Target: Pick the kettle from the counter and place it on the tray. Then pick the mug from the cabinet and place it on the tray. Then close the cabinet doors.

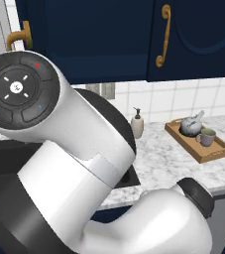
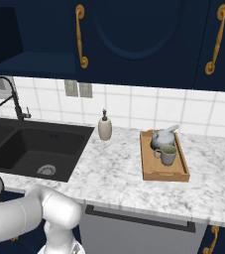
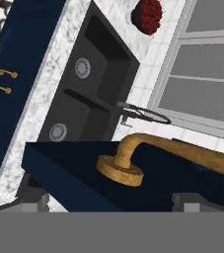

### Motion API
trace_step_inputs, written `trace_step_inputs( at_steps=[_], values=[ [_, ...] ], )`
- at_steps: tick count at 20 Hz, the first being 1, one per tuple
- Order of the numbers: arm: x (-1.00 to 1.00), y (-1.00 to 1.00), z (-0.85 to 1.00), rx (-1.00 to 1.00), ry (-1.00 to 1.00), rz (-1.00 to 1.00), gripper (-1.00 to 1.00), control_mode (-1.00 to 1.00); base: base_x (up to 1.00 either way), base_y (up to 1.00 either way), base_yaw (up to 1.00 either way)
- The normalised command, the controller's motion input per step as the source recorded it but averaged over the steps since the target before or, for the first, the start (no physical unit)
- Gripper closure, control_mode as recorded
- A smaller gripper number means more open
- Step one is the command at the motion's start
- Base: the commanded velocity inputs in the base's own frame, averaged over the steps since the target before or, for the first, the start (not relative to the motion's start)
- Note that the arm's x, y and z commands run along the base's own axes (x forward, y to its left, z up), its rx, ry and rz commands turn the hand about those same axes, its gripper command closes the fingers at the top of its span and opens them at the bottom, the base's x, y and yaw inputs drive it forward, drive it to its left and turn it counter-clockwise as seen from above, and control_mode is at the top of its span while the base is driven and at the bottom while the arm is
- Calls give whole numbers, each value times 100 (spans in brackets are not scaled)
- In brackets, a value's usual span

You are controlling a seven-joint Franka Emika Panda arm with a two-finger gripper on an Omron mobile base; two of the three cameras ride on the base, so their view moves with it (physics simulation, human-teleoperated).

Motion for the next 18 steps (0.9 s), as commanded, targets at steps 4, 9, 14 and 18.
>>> trace_step_inputs(
  at_steps=[4, 9, 14, 18],
  values=[
    [28, -47, -4, 0, -1, -12, -100, -100, 0, 0, 0],
    [35, -48, -1, 0, -5, -8, -100, -100, 0, 0, 0],
    [40, -50, -4, 0, -5, -8, -100, -100, 0, 0, 0],
    [49, -51, -6, 0, -4, -9, -100, -100, 0, 0, 0]
  ],
)
